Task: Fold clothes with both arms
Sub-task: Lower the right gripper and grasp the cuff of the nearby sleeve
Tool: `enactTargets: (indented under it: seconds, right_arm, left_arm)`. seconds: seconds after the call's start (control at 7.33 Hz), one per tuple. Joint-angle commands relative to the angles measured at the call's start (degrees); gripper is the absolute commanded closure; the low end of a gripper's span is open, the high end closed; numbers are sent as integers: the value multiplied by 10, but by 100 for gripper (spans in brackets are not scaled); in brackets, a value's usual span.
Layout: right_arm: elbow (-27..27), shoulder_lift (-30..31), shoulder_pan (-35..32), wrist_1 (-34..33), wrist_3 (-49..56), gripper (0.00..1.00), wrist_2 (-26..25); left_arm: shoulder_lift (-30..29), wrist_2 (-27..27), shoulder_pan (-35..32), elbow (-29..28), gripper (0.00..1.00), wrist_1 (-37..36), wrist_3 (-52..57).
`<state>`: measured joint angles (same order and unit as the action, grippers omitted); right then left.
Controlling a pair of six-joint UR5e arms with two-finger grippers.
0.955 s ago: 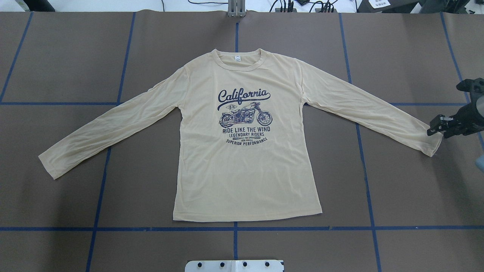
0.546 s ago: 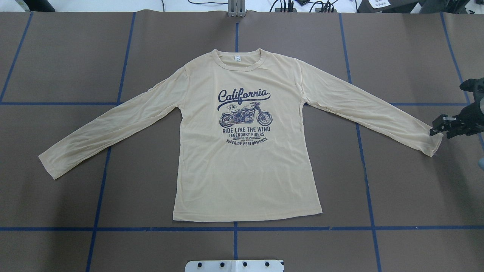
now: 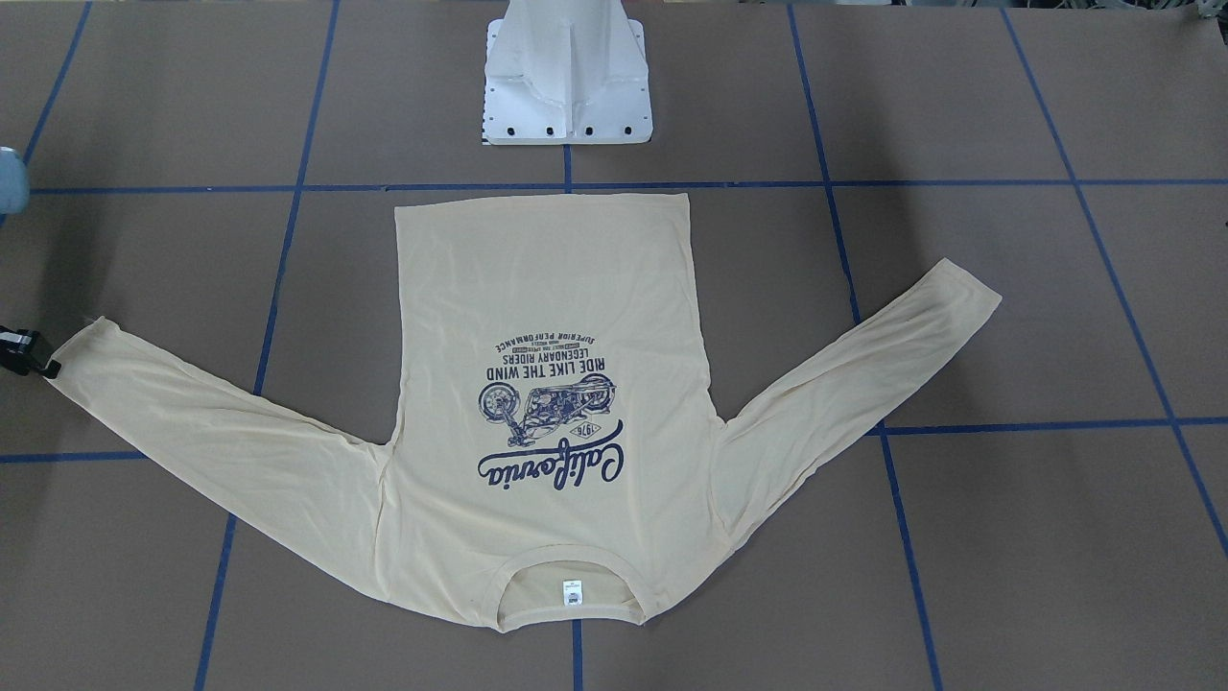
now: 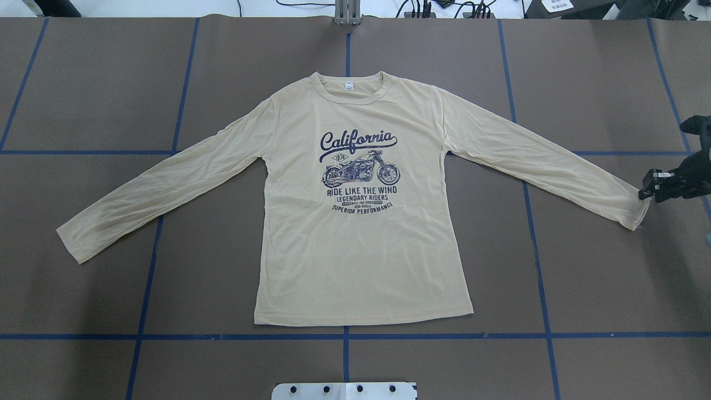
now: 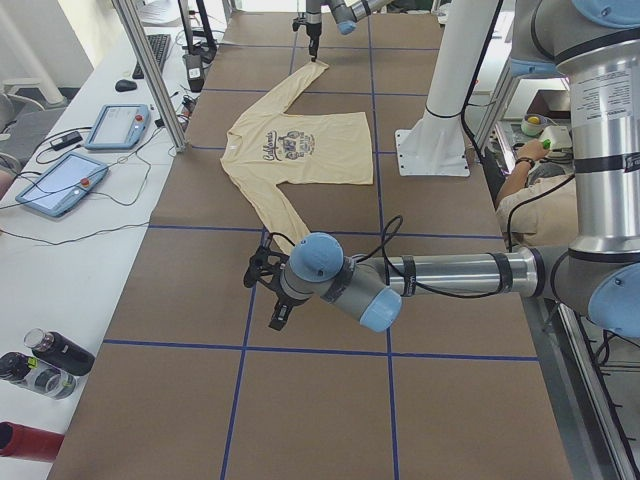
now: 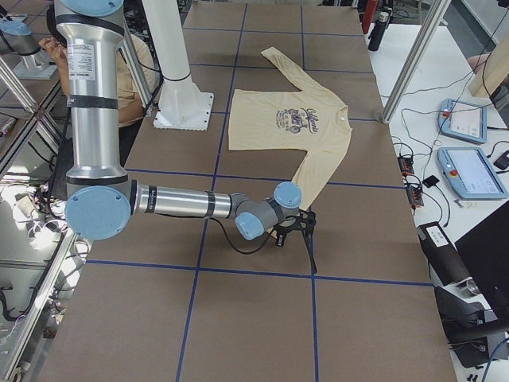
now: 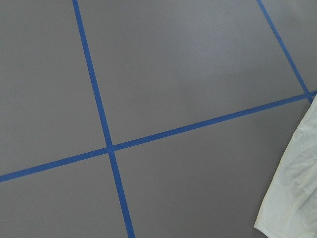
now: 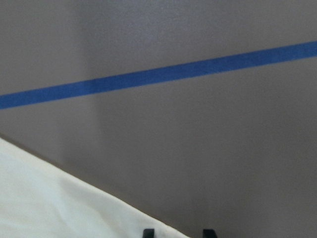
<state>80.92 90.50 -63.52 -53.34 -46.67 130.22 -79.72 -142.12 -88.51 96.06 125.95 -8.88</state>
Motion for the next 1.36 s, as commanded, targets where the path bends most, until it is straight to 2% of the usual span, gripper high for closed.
enactTargets:
  seconds: [0.0,0.27,0.41,0.55,0.82,1.09,1.23]
  right_arm:
    - [-4,-1,1,0,-1,56,-1]
    - [-4,-2,1,0,-2,56,0]
    - [-3,-2,1,0,-2,71,0]
    - [-2,-2,1,0,-2,100,0]
    - [11,-1,-4,0,-8,100,6]
    - [111,5,-37,-25,-46,100,42]
    - [177,-21,-36,-109,-72,100,45]
  left_arm:
    - [0,0,0,0,1,0,0]
    - [0,0,0,0,1,0,0]
    - [0,0,0,1,1,0,1]
    - [0,0,0,1,1,0,1]
    - [0,0,0,1,1,0,1]
    - [0,-3,0,5,1,0,0]
    - [0,-12,0,5,1,0,1]
